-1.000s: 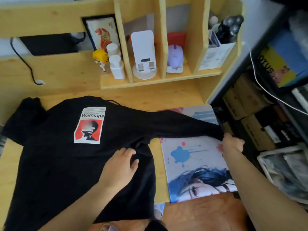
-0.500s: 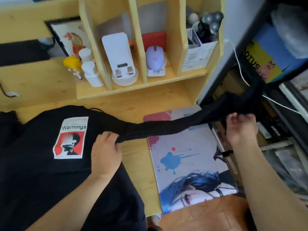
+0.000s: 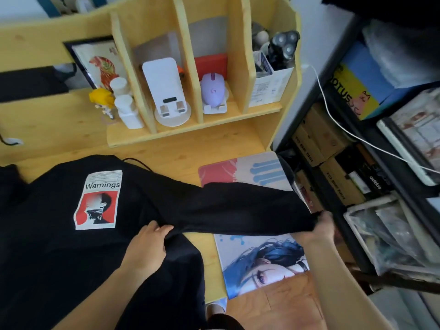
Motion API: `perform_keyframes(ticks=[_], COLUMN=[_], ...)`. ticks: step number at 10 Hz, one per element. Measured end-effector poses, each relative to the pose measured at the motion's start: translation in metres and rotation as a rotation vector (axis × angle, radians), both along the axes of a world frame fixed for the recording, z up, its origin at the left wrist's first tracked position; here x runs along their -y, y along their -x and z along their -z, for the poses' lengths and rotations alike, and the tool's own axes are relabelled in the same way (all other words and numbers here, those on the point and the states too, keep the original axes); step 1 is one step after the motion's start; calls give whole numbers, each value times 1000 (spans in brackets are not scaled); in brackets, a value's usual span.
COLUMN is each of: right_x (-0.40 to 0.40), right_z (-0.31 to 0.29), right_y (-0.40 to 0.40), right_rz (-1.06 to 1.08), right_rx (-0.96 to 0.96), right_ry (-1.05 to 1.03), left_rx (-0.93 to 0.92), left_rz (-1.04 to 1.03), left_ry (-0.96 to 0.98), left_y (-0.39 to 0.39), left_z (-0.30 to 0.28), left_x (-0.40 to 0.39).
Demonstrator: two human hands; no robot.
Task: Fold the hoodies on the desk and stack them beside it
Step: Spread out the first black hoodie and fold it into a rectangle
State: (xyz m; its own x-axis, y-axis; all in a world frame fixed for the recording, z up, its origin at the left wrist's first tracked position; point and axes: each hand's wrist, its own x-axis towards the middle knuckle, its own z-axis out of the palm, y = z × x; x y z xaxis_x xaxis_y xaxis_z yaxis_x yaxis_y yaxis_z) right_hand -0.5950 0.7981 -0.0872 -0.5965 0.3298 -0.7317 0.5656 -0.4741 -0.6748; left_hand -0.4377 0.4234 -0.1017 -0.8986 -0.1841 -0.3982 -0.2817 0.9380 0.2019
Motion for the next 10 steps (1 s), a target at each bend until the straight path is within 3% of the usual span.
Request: perform_keyframes(ticks=[1,2,3,4,5,6,7,8,10], right_x=[2,1,-9,-23,1,74,167,245,358], right_z=[-3,-51,-64,-25,3,-6,-1,-1,22], right_y=[7,50,82,91,69,32,23,16,30], right_rz=[-340,-264,-20,-15,-287,-383,-931,-1335,-1654], right_rx=[129,-25,-118,58,258,8,-220,-429,-548], right_ry=[-262,-225,-40,-5,-575,-762,-789,-895,-1139], left_rx=[-77,-343,-501,-113,211,21,-100,-88,-131], left_rz=[-85,-228,-314,-157,-4,-160,-287,-418,-469], left_ry=[-61,-178,-277,-437,-519,-530,-391,-240,-47], left_y=[8,15,19,23,16,-1,-20,-43,-63], left_z=[-10,-30,-42,-34,-24,-27,-38,-43,-35], left_x=[2,-4,-22,-41,-46,-22,31,100,216])
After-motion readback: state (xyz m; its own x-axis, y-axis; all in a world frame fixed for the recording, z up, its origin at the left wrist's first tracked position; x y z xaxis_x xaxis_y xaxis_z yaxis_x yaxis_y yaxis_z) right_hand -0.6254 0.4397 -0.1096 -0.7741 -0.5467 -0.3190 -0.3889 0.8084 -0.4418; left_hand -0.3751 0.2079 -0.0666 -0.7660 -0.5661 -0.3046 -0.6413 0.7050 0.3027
